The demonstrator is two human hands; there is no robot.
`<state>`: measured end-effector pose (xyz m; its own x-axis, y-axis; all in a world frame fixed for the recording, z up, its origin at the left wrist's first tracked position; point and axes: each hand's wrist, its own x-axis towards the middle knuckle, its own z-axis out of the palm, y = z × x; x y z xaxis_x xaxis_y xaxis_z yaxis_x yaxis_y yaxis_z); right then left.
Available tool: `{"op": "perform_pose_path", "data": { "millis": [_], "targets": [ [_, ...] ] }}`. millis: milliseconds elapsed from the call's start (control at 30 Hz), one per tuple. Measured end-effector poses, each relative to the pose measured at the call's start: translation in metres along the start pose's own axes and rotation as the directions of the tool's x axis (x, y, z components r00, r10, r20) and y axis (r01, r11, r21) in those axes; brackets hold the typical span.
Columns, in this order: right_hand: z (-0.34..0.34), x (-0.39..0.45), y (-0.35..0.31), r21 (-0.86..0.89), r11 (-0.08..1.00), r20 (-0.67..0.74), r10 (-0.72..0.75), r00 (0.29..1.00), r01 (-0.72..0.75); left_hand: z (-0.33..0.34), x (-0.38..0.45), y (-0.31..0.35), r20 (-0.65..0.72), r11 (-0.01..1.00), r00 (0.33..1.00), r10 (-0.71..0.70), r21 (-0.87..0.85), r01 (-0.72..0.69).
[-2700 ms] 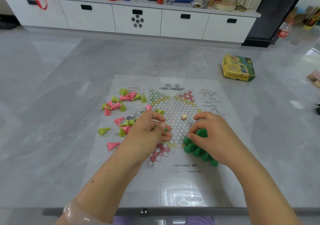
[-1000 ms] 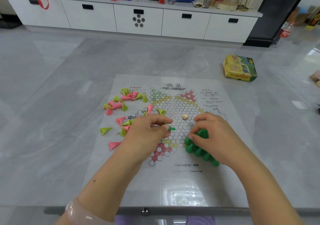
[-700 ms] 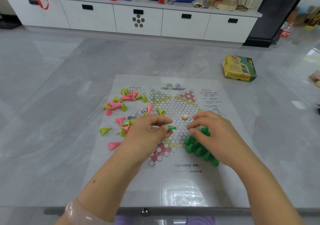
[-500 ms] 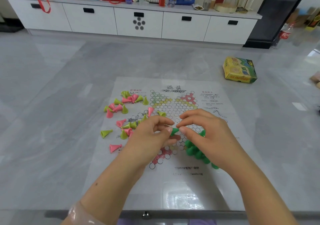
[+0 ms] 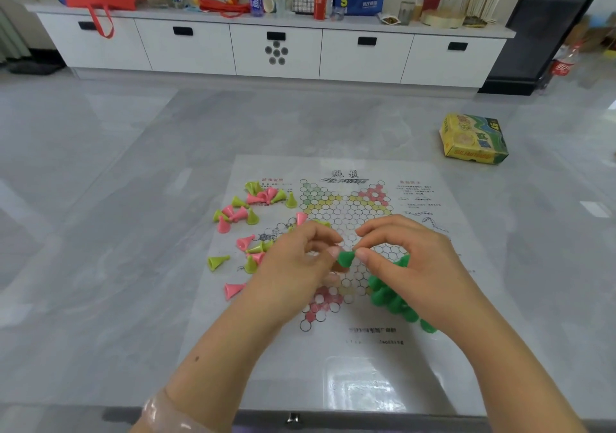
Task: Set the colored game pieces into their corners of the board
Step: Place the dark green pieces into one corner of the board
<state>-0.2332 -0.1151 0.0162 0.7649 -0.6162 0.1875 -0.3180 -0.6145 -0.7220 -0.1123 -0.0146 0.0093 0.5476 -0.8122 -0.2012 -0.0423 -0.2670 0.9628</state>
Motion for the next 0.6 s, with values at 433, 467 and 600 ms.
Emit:
{"op": "perform_pose_path", "data": {
  "millis": [433,467,600],
  "targets": [
    [-0.009,-0.001,0.007,-0.021,0.997,-0.089,0.066,0.994,-0.068,-0.04,0.019,-0.029,-0.093,0.539,0.946,0.311,0.837,-0.096],
    [-0.008,-0.001,0.008,-0.026,0.997,-0.091,0.065,0.994,-0.068,-0.038,0.019,-0.029,-0.084,0.53,0.949,0.305,0.842,-0.097],
    [-0.009,0.0,0.009,-0.032,0.997,-0.087,0.067,0.994,-0.07,-0.038,0.02,-0.029,-0.087,0.561,0.959,0.271,0.824,-0.084]
  ]
}}
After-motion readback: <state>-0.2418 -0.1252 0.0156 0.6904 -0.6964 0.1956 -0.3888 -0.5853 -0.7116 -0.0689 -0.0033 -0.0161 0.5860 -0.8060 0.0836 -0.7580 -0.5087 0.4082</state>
